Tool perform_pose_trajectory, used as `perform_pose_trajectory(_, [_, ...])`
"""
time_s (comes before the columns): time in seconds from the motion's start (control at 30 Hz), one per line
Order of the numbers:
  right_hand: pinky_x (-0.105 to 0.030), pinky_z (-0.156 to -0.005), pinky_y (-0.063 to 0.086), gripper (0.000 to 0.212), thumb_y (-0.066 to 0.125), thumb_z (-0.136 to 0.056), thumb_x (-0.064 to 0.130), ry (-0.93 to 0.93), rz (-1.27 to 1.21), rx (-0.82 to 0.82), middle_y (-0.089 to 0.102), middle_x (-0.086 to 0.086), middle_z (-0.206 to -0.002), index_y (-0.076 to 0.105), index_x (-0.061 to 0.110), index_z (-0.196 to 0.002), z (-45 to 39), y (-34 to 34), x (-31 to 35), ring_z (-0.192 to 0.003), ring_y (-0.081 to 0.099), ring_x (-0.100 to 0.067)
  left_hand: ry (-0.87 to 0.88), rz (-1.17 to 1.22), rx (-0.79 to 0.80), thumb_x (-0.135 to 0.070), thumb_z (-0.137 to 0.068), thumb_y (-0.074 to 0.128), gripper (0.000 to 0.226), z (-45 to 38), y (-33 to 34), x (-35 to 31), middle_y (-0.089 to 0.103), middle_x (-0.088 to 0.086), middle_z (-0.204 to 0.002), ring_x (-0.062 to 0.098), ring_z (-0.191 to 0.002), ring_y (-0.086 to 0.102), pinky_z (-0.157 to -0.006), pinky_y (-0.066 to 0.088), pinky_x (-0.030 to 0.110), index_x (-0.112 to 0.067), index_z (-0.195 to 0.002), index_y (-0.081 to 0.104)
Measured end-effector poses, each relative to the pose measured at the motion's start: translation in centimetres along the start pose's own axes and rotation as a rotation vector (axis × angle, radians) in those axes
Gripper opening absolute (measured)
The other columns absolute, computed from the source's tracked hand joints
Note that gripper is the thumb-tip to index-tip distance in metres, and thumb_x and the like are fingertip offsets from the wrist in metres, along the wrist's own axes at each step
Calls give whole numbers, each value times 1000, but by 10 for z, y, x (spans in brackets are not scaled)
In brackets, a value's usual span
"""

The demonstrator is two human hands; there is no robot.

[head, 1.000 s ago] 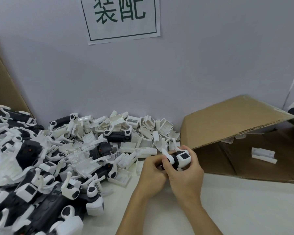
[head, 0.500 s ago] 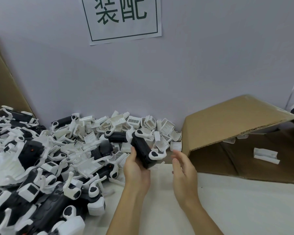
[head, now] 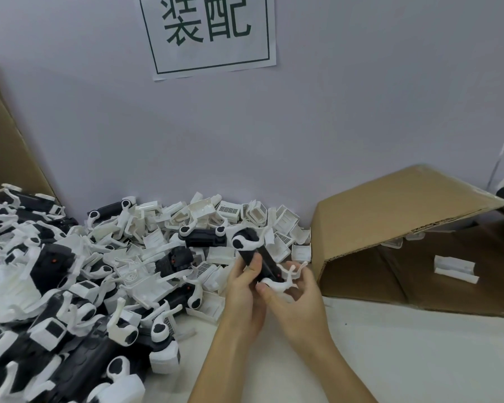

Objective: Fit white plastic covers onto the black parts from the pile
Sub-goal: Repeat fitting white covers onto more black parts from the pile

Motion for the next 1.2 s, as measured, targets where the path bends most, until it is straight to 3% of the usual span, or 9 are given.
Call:
perform_pose_trajectory(0.2, [-14, -75, 52, 57, 90, -60, 32, -105, 118, -126, 69, 25, -101, 60, 34, -109, 1, -4, 6, -96, 65, 3, -19, 10, -12, -21, -83, 60, 39, -1, -6, 1, 68, 22, -105, 37, -98, 65, -103, 43, 56, 1, -115, 63])
perform_pose_trajectory(0.33, [-19, -80, 52, 64, 92, -65, 23, -88, 155, -106, 65, 16, -111, 57, 33, -117, 2, -4, 7, -104, 62, -1, -27, -6, -55, -24, -84, 59, 47, -1, -5, 5, 69, 25, -112, 40, -104, 66, -104, 45, 60, 4, -122, 59])
perform_pose_trajectory(0.43, [-29, -88, 54, 65, 80, -71, 18, -62, 75, 58, 64, 7, -121, 52, 33, -127, 3, -4, 6, -109, 64, -9, -56, -25, -122, -27, -98, 50, 37, -2, -4, 7, 72, 23, -111, 39, -103, 69, -99, 50, 56, 0, -118, 65])
perform_pose_trajectory(0.53, [-34, -83, 50, 62, 58, -71, 10, 7, -68, 183, 68, -4, -117, 55, 31, -129, 2, -5, 6, -98, 66, -20, -54, 20, -182, -26, -105, 40, 39, -5, -8, 7, 73, 23, -104, 34, -91, 73, -83, 58, 46, 2, -112, 66])
perform_pose_trajectory(0.6, [-32, -78, 53, 56, 58, -74, 11, 87, -113, 152, 67, -10, -117, 58, 24, -128, -2, -5, 6, -100, 70, -26, -66, 29, -192, -30, -106, 38, 45, -3, -8, 6, 70, 26, -114, 38, -98, 68, -86, 53, 47, 5, -122, 61])
perform_pose_trajectory(0.67, [-29, -73, 55, 36, 62, -91, 9, 117, -103, 128, 70, -10, -113, 62, 21, -125, -3, -4, 5, -96, 72, -24, -76, -1, -180, -32, -105, 39, 46, -2, -8, 7, 66, 28, -119, 41, -102, 65, -89, 50, 51, 4, -124, 62])
perform_pose_trajectory(0.83, [-23, -65, 54, 16, 62, -98, 15, 121, -27, 84, 73, -3, -100, 66, 22, -112, -4, -5, 4, -82, 71, -8, -34, -73, -77, -28, -93, 52, 35, -1, -6, 9, 72, 20, -99, 34, -85, 71, -68, 57, 42, -2, -108, 69])
perform_pose_trajectory(0.97, [-26, -64, 52, 21, 58, -98, 6, 183, -111, 107, 71, -5, -95, 66, 22, -109, -6, -3, 3, -75, 67, -9, -34, -48, -49, -30, -82, 57, 40, -2, -5, 11, 72, 22, -95, 34, -77, 72, -55, 56, 36, -2, -108, 69])
perform_pose_trajectory(1.2, [-30, -69, 52, 32, 54, -96, -2, 203, -173, 107, 70, -7, -96, 65, 22, -115, -7, -2, 2, -75, 64, -16, -53, -49, -54, -29, -89, 54, 36, -3, -7, 15, 71, 25, -93, 35, -68, 69, -45, 49, 30, -3, -108, 69])
Point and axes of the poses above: each hand's wrist, its own z-axis away from the middle knuckle, its own y-axis out of the palm, x = y × z, the point moved 3 cm from there along -z, towards the middle knuckle
